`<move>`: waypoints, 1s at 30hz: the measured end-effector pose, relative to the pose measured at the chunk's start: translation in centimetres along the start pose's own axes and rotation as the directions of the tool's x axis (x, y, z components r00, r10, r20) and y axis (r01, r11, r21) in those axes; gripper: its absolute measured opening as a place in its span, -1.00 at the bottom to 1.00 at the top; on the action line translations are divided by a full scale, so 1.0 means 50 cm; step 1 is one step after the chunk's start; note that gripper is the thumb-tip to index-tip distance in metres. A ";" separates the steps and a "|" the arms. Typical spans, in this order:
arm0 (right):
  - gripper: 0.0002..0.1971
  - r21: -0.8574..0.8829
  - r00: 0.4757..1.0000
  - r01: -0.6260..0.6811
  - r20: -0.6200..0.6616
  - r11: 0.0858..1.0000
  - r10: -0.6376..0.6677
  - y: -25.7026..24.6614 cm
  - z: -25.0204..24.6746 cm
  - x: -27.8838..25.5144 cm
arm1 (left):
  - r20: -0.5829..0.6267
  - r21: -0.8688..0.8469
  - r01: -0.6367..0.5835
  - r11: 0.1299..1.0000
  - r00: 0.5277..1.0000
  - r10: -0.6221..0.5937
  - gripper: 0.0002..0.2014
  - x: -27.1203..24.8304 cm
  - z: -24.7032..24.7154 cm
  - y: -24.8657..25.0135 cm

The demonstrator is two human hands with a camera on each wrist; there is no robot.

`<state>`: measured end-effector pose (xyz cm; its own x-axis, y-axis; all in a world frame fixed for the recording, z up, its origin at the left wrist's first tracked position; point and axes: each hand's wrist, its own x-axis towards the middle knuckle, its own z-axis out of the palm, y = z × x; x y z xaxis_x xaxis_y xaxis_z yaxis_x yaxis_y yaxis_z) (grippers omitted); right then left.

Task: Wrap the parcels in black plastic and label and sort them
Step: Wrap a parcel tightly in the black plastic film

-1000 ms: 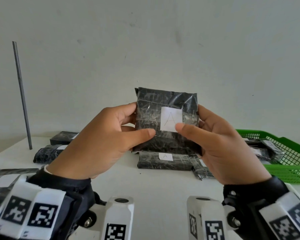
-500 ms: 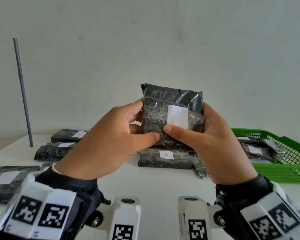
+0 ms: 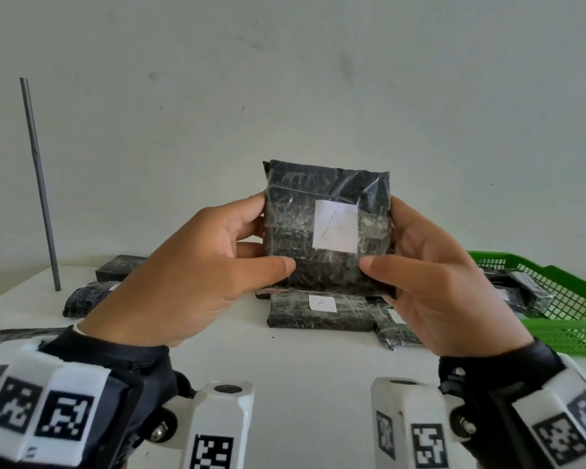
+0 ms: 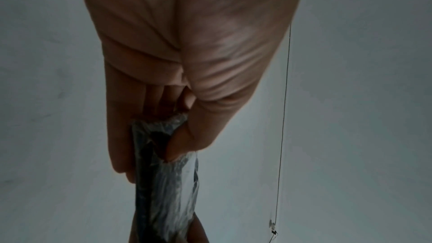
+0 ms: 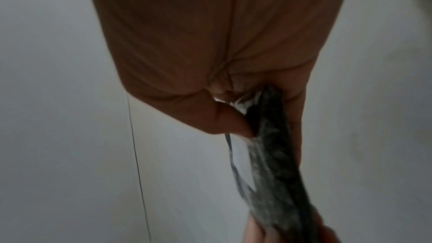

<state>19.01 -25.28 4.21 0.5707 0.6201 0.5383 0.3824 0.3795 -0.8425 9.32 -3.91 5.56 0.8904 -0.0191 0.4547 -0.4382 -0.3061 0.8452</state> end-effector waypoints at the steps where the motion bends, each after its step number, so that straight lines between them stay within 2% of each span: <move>1: -0.39 0.047 1.000 -0.010 0.008 0.999 0.010 0.001 -0.002 0.001 | 0.004 -0.015 0.001 1.000 1.000 -0.001 -0.48 0.000 -0.003 0.000; 4: -0.37 0.081 1.000 0.007 -0.018 0.997 -0.006 0.003 -0.005 0.005 | 0.008 -0.039 0.000 0.999 1.000 0.001 -0.49 -0.001 -0.006 -0.001; 6: -0.37 0.059 1.000 0.014 -0.019 0.998 -0.013 0.005 -0.003 0.007 | -0.004 -0.034 0.003 0.999 1.000 -0.003 -0.48 0.000 -0.005 -0.003; 12: -0.34 -0.049 0.999 0.003 0.045 0.999 -0.001 -0.001 0.002 0.002 | -0.037 -0.074 -0.025 0.997 0.999 0.022 -0.60 0.001 -0.003 -0.006; 14: -0.42 -0.062 1.000 -0.004 0.015 0.998 0.005 -0.005 0.008 0.003 | -0.059 -0.065 -0.013 0.998 0.998 0.009 -0.63 0.001 -0.002 -0.007; 17: -0.69 -0.034 0.993 -0.042 -0.112 0.999 0.038 -0.005 0.015 0.007 | -0.064 -0.100 0.002 0.995 0.998 -0.009 -0.67 0.001 0.006 0.002; 19: -0.72 -0.052 0.985 -0.076 -0.158 0.996 0.067 -0.003 0.014 0.008 | -0.128 -0.148 0.030 0.989 0.991 -0.049 -0.75 0.003 0.014 0.003; 21: -0.75 -0.170 0.984 -0.102 -0.159 0.980 0.075 -0.002 0.015 0.009 | -0.211 -0.173 0.072 0.982 0.971 -0.109 -0.81 0.008 0.019 -0.004; 22: -0.72 -0.254 0.985 -0.110 -0.156 0.961 0.072 -0.001 0.014 0.008 | -0.240 -0.174 0.093 0.980 0.961 -0.134 -0.80 0.010 0.020 -0.009; 25: -0.38 -0.438 0.982 -0.127 -0.183 0.890 0.051 -0.007 0.004 -0.001 | -0.315 -0.182 0.127 0.975 0.932 -0.180 -0.67 0.020 0.015 -0.026; 26: -0.29 -0.509 0.988 -0.099 -0.154 0.855 0.023 -0.015 0.003 -0.005 | -0.344 -0.185 0.126 0.975 0.921 -0.185 -0.62 0.022 0.011 -0.033; 27: -0.19 -0.595 0.996 -0.064 -0.090 0.801 0.012 -0.022 0.003 -0.008 | -0.354 -0.192 0.133 0.972 0.915 -0.195 -0.58 0.026 0.008 -0.040; 29: 0.05 -0.754 0.995 -0.027 0.045 0.657 0.092 -0.024 0.005 -0.007 | -0.351 -0.202 0.171 0.964 0.907 -0.234 -0.55 0.029 0.007 -0.042; 30: 0.08 -0.807 0.988 -0.018 0.077 0.590 0.135 -0.025 0.007 -0.006 | -0.349 -0.216 0.192 0.957 0.901 -0.259 -0.57 0.028 0.007 -0.040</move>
<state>18.13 -25.71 5.11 0.5598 0.7165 0.4163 0.8017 -0.3413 -0.4906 11.51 -3.65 4.42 0.8726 0.3940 0.2887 -0.2756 -0.0909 0.9570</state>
